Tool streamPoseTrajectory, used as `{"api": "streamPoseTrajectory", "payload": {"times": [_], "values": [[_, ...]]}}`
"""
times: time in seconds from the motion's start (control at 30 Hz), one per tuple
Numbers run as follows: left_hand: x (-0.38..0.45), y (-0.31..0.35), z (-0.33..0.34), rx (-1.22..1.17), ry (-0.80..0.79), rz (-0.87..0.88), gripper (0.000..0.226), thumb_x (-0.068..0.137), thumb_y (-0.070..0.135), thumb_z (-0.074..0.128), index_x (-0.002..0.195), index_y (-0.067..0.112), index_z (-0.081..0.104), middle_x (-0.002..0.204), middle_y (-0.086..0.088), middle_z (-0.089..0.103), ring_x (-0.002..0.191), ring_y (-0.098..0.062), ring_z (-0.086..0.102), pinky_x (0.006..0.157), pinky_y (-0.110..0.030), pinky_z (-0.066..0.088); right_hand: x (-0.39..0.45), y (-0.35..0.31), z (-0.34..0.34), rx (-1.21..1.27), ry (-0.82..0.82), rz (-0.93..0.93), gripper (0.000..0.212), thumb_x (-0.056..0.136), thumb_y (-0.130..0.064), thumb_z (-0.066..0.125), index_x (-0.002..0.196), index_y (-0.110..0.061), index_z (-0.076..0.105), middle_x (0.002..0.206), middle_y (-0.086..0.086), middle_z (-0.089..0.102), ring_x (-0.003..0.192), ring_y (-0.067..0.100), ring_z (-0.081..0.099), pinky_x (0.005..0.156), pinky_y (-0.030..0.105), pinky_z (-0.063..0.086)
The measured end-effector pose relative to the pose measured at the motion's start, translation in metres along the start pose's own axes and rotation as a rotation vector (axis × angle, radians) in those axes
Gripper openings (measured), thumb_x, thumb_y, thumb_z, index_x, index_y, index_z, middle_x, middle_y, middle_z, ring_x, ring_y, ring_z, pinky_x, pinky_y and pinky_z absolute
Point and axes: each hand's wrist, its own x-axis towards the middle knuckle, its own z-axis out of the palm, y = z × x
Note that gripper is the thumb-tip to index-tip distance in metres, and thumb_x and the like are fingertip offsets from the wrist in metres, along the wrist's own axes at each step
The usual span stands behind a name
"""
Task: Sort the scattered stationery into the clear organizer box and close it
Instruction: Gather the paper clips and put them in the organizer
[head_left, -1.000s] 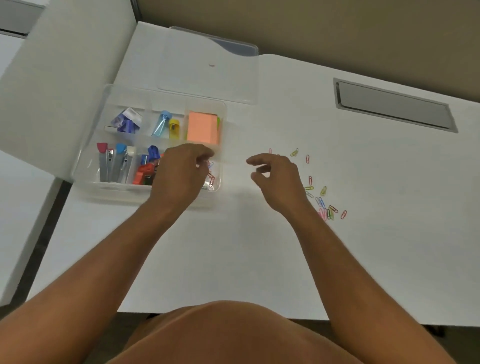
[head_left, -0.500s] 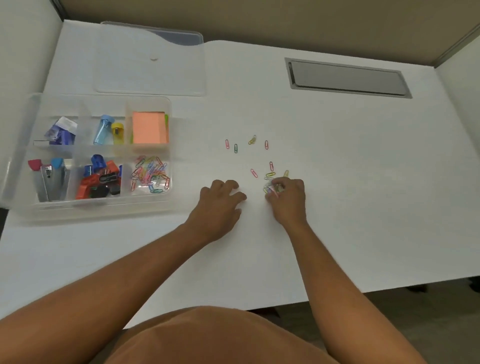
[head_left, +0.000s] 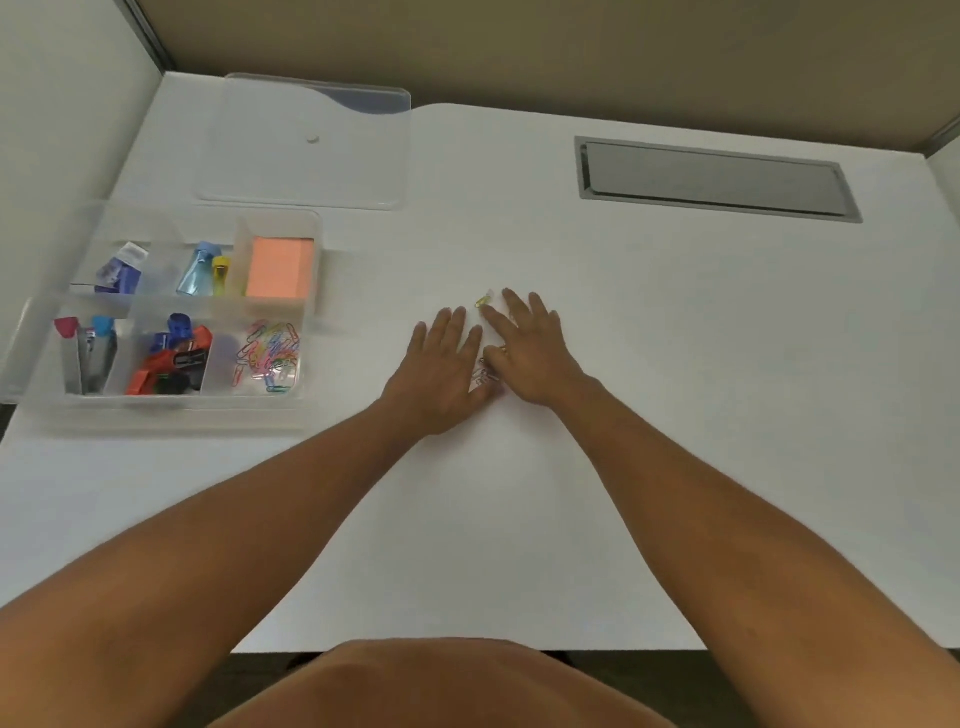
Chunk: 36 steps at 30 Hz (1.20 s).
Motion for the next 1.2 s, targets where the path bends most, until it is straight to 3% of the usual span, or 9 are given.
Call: {"api": "streamPoseTrajectory", "payload": {"times": [0.1, 0.23, 0.37, 0.5, 0.57, 0.7, 0.87, 1.03, 1.2], "values": [[-0.014, 0.011, 0.015, -0.073, 0.145, 0.001, 0.065, 0.106, 0.049, 0.037, 0.150, 0.001, 0.045, 0.160, -0.024, 0.037, 0.151, -0.040, 0.032, 0.123, -0.052, 0.028, -0.019, 0.006, 0.006, 0.007, 0.011, -0.115, 0.054, 0.108, -0.041, 0.035, 0.158, -0.018, 0.033, 0.169, 0.010, 0.018, 0.157, 0.035, 0.008, 0.124, 0.054, 0.015], [-0.037, 0.024, 0.031, -0.053, 0.344, 0.026, 0.030, 0.103, 0.017, 0.052, 0.126, 0.002, 0.065, 0.131, -0.019, 0.062, 0.122, -0.038, 0.057, 0.093, -0.047, 0.055, -0.063, 0.011, 0.020, 0.031, 0.059, -0.240, 0.047, 0.108, -0.024, 0.042, 0.153, -0.012, 0.041, 0.165, 0.011, 0.030, 0.154, 0.036, 0.020, 0.125, 0.047, 0.024], [-0.051, 0.041, 0.030, -0.076, 0.336, -0.021, 0.018, 0.093, 0.006, 0.064, 0.111, 0.006, 0.069, 0.103, -0.009, 0.063, 0.098, -0.029, 0.057, 0.064, -0.040, 0.056, -0.087, -0.001, 0.024, -0.002, 0.125, -0.227, 0.041, 0.099, -0.006, 0.055, 0.141, -0.010, 0.056, 0.150, 0.011, 0.051, 0.138, 0.034, 0.045, 0.098, 0.041, 0.051], [-0.041, 0.049, 0.023, -0.048, 0.190, -0.146, 0.014, 0.084, -0.002, 0.067, 0.088, 0.011, 0.070, 0.083, -0.004, 0.059, 0.081, -0.024, 0.055, 0.061, -0.041, 0.053, -0.078, -0.012, 0.009, -0.055, 0.121, -0.245, 0.021, 0.094, 0.000, 0.055, 0.108, -0.010, 0.067, 0.113, 0.006, 0.060, 0.108, 0.026, 0.053, 0.063, 0.032, 0.044], [-0.036, 0.055, 0.013, -0.090, 0.177, -0.242, 0.017, 0.088, 0.001, 0.058, 0.075, 0.009, 0.065, 0.073, -0.005, 0.056, 0.074, -0.024, 0.056, 0.061, -0.040, 0.049, -0.069, -0.011, 0.003, -0.057, 0.093, -0.262, 0.021, 0.091, 0.003, 0.052, 0.098, -0.009, 0.066, 0.100, 0.007, 0.058, 0.099, 0.025, 0.052, 0.062, 0.033, 0.037], [-0.030, 0.053, -0.003, -0.399, 0.239, -0.416, 0.009, 0.088, 0.012, 0.066, 0.083, 0.014, 0.073, 0.078, -0.001, 0.072, 0.072, -0.021, 0.067, 0.068, -0.035, 0.056, -0.051, -0.007, -0.003, 0.036, 0.051, -0.225, 0.024, 0.093, -0.005, 0.051, 0.101, -0.014, 0.072, 0.092, 0.005, 0.059, 0.091, 0.024, 0.057, 0.068, 0.033, 0.044], [-0.041, 0.044, -0.016, -0.860, 0.343, -0.654, 0.017, 0.077, -0.001, 0.072, 0.076, 0.016, 0.075, 0.072, 0.005, 0.073, 0.056, -0.006, 0.071, 0.054, -0.013, 0.053, -0.059, 0.000, -0.015, 0.494, 0.168, 0.024, 0.017, 0.092, -0.008, 0.064, 0.101, -0.015, 0.077, 0.096, -0.002, 0.074, 0.085, 0.013, 0.069, 0.078, 0.026, 0.052], [-0.063, 0.035, -0.024, -1.394, 0.461, -0.769, 0.012, 0.076, 0.001, 0.084, 0.079, 0.010, 0.077, 0.083, -0.011, 0.079, 0.076, -0.029, 0.077, 0.083, -0.040, 0.064, -0.080, -0.012, -0.015, 1.313, 0.149, 0.484, 0.013, 0.091, 0.002, 0.071, 0.100, -0.005, 0.075, 0.090, 0.012, 0.077, 0.072, 0.024, 0.075, 0.076, 0.028, 0.063], [-0.090, 0.027, -0.054, -1.802, 0.501, -0.766, 0.015, 0.079, -0.009, 0.081, 0.085, 0.002, 0.072, 0.088, -0.015, 0.073, 0.077, -0.025, 0.073, 0.079, -0.028, 0.061, -0.093, -0.046, -0.011, 2.036, -0.017, 0.650, 0.022, 0.094, 0.005, 0.063, 0.116, 0.002, 0.066, 0.097, 0.011, 0.072, 0.086, 0.020, 0.074, 0.075, 0.023, 0.061]]}}
